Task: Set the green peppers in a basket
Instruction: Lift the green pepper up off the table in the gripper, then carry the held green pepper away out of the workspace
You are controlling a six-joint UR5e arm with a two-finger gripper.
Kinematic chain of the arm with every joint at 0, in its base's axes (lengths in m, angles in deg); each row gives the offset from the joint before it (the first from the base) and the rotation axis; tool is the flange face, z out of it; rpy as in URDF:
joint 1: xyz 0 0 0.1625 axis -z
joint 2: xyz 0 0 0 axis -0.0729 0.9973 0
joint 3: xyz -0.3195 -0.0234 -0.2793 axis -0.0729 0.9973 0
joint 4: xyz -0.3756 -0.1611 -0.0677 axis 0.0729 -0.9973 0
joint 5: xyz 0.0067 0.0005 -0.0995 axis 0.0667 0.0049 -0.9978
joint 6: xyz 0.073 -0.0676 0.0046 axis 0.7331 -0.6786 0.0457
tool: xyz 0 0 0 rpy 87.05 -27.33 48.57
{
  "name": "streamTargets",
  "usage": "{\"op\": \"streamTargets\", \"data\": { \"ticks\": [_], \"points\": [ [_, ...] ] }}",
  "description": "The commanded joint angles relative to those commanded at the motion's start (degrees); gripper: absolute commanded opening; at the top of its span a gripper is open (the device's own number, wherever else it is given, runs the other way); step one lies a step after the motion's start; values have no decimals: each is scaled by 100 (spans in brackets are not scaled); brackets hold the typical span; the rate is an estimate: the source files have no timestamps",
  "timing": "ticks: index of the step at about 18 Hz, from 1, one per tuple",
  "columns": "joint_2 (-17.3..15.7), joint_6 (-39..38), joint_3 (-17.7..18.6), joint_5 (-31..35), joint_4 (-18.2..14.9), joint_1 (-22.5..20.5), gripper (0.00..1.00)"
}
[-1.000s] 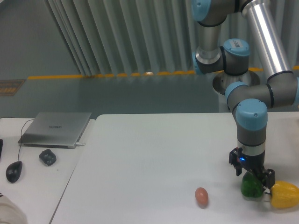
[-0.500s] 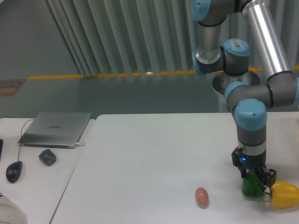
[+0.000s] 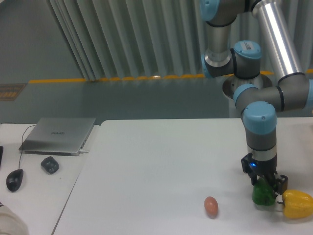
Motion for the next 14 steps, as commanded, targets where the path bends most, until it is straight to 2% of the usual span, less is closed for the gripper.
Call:
{"op": "streamTargets", "data": {
  "ticks": [7,14],
  "points": [
    [-457,52,9,-35,-52,9,44],
    [-686,1000,9,-35,-88,-623,44]
  ]
}}
